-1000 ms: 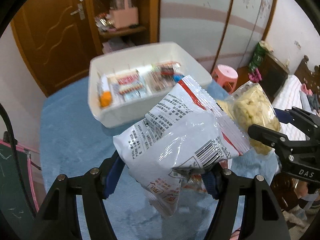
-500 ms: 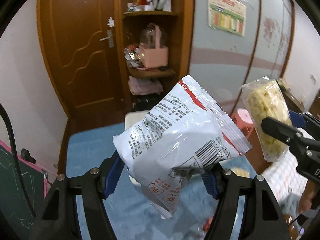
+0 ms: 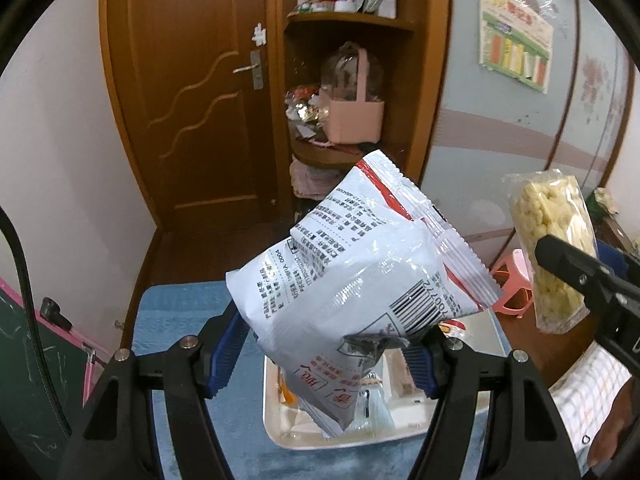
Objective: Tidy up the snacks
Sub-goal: 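Lower both bags into the white bin and open both tools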
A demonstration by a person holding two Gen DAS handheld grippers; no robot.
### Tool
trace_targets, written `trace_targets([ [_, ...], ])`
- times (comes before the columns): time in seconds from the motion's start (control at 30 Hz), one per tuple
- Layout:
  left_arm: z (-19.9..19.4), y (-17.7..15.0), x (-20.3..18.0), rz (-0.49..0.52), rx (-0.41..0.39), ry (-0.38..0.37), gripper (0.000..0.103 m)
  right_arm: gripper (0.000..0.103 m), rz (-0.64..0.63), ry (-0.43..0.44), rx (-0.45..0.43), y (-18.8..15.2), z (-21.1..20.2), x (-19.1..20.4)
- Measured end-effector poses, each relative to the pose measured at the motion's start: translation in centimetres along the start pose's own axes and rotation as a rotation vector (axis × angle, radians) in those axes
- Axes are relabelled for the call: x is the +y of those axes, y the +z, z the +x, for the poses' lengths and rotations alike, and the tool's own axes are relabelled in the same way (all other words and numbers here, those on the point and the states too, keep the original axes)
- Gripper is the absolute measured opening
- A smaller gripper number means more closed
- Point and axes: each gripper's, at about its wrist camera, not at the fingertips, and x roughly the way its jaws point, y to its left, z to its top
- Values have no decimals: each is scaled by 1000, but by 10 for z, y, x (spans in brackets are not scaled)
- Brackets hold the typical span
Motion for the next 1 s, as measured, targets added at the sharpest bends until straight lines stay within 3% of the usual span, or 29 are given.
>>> trace_targets([
  [0.3,48,-6,-17,16,68,53,72,61,10,-22,120,-13,58,-7],
  [0.4,63,-9,-16,-3,120,48,93,62,24,-16,181,-18,72,-10],
  [0.43,65,-11,-16,-9,131,49,96,62,27,-16,196,-20,74,-11],
  [0.67,76,-22,-16,-6,193,71,96,62,11,-29,270,-33,83,-15],
  [0.8,68,-28,-17,0,194,58,96,62,10,-9,270,-33,80,-14],
  [1.0,54,-34,-17,20,181,63,96,79,-21,-23,215,-29,64,-4],
])
